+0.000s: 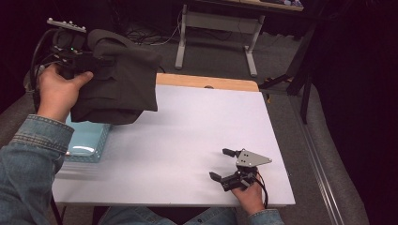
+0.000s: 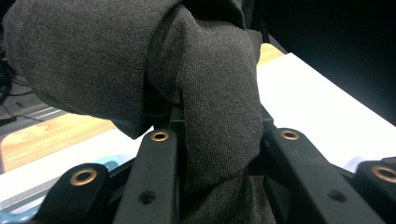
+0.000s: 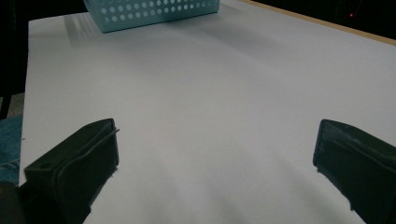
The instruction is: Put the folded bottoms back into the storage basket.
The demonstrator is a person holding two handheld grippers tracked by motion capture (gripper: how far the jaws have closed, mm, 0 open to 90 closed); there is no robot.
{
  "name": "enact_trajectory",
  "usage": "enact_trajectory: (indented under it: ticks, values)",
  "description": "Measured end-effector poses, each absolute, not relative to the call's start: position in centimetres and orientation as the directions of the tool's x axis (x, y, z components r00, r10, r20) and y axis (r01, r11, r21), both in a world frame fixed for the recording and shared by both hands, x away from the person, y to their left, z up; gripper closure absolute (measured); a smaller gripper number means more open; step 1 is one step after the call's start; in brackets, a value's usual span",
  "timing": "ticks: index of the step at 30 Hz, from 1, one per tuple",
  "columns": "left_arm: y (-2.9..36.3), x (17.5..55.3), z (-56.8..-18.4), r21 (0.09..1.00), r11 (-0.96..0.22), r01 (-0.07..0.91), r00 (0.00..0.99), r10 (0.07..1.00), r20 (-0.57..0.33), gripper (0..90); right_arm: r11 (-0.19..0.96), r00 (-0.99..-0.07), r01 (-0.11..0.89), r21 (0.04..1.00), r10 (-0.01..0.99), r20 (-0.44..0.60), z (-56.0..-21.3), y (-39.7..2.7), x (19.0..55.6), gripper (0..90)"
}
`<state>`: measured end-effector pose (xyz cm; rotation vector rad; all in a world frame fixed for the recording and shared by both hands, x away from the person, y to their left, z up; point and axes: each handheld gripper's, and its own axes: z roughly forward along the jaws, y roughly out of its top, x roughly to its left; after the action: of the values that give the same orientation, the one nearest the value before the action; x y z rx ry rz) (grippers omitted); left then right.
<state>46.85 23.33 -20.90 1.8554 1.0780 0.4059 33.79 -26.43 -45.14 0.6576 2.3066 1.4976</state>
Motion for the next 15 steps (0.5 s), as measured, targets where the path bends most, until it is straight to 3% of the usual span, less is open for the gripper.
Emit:
enact_trajectory:
  ticks: [15]
  values:
    - [27.5, 45.6, -19.9, 0.843, -0.162, 0.513, 0.507, 0.849, -0.145, 72.8, 0.35, -0.845, 0.207, 0.914, 0.534, -0.013, -45.2, -26.4, 33.8, 0.8]
